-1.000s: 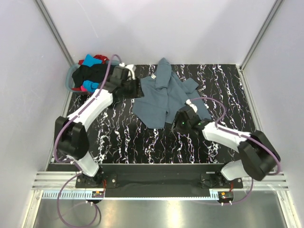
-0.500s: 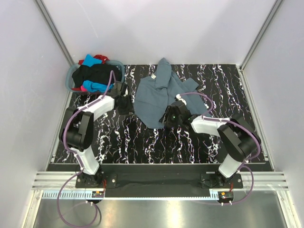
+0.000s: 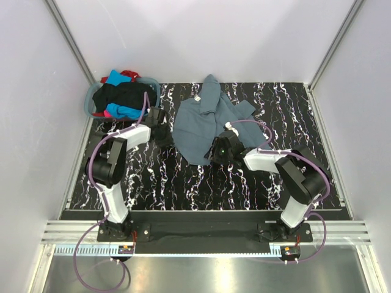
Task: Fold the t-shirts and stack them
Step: Flatten the tshirt out
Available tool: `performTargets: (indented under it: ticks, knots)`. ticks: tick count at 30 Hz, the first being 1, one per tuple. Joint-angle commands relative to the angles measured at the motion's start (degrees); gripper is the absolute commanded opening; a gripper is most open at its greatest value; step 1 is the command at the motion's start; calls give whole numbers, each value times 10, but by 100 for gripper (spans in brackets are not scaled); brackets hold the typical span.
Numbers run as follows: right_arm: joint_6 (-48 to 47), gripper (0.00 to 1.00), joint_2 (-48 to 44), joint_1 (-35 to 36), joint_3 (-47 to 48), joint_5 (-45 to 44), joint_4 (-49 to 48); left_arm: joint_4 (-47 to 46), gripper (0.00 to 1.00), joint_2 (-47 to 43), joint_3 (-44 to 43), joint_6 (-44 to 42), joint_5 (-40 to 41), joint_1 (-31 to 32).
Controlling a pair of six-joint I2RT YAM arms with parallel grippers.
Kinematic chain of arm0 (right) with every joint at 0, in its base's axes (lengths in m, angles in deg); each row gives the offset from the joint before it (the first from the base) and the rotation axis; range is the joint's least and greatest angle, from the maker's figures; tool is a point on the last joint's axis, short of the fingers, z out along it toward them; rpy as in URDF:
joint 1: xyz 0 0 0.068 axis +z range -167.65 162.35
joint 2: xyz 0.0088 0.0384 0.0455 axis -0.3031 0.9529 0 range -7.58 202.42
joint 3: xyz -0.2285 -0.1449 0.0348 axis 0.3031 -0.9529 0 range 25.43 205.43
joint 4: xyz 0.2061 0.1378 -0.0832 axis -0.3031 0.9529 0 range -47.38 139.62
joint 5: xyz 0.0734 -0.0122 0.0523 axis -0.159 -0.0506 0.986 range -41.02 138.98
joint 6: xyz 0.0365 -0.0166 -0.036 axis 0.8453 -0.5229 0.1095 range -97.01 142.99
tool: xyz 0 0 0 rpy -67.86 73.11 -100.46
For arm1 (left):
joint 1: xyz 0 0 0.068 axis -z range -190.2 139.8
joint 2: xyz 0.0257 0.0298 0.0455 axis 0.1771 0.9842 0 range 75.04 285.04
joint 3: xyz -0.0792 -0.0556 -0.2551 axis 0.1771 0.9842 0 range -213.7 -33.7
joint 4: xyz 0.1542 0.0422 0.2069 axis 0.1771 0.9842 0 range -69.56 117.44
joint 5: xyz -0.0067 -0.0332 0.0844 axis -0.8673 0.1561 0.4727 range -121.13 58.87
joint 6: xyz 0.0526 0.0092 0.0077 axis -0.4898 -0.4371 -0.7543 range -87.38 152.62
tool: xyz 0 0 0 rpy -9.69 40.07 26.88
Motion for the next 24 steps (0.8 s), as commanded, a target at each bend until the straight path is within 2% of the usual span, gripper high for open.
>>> performTargets:
  ticks: [1, 3, 4, 5, 6, 8, 13, 17, 21, 24]
  knots:
    - [-9, 49, 16, 2, 20, -7, -19, -18, 27, 22, -16, -1, -6, -2]
    - [-8, 49, 27, 2, 26, -7, -20, -17, 23, 24, -19, -5, -6, -1]
    - [-9, 48, 37, 2, 33, -7, -19, -17, 12, 24, -22, -16, -8, -2]
    - [-9, 44, 42, 2, 37, -7, -20, -8, 7, 22, -35, -21, -9, -1]
    - [-13, 25, 45, 2, 44, -7, -20, 25, 0, 14, -48, -30, -13, -1]
    - [-17, 0, 36, 2, 49, -7, -9, 63, 0, -11, -88, -40, -10, 5]
    - [-17, 0, -70, 2, 45, -63, 60, 223, 0, -96, -180, -73, 82, 73]
    - [-6, 0, -128, 2, 19, -57, 78, 260, 0, -121, -173, -85, 118, 91]
    - [-3, 0, -134, 2, -3, -61, 79, 256, 1, -81, -157, -83, 113, 85]
    - [-5, 0, -128, 2, -2, -63, 78, 199, 29, -53, -134, -67, 49, 80]
